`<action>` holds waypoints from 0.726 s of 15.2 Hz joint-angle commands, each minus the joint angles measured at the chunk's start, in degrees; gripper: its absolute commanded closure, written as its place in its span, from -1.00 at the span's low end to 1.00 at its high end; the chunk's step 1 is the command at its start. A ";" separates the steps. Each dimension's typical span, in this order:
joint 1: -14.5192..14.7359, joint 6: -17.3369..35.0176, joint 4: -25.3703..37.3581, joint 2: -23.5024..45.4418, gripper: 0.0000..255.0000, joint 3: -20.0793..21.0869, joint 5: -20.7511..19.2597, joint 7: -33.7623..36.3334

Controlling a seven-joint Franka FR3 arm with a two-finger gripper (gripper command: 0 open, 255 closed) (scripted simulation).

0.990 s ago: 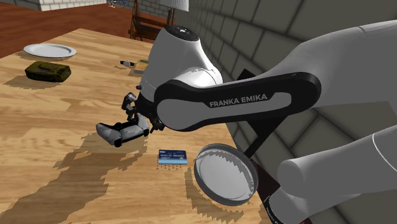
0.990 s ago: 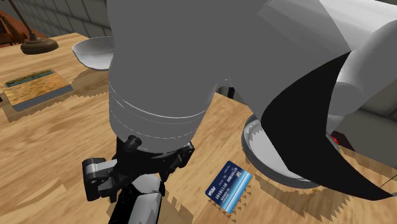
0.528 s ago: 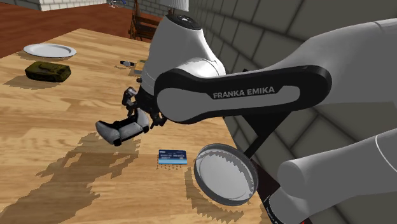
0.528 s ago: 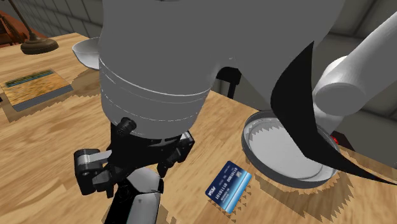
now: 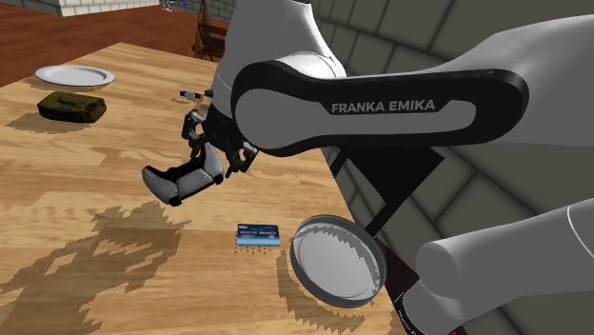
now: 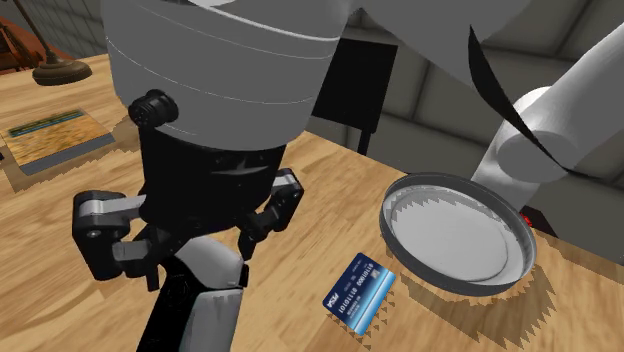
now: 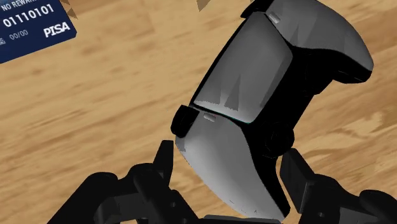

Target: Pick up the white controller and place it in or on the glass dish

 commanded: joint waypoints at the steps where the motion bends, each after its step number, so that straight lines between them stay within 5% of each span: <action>1: 0.41 -1.63 1.19 -0.44 1.00 -0.89 0.17 -0.25; 5: 0.78 -4.71 3.73 -0.94 1.00 -2.23 0.19 -0.57; 11: 13.92 -8.15 -8.79 -15.40 1.00 -16.56 8.81 -7.58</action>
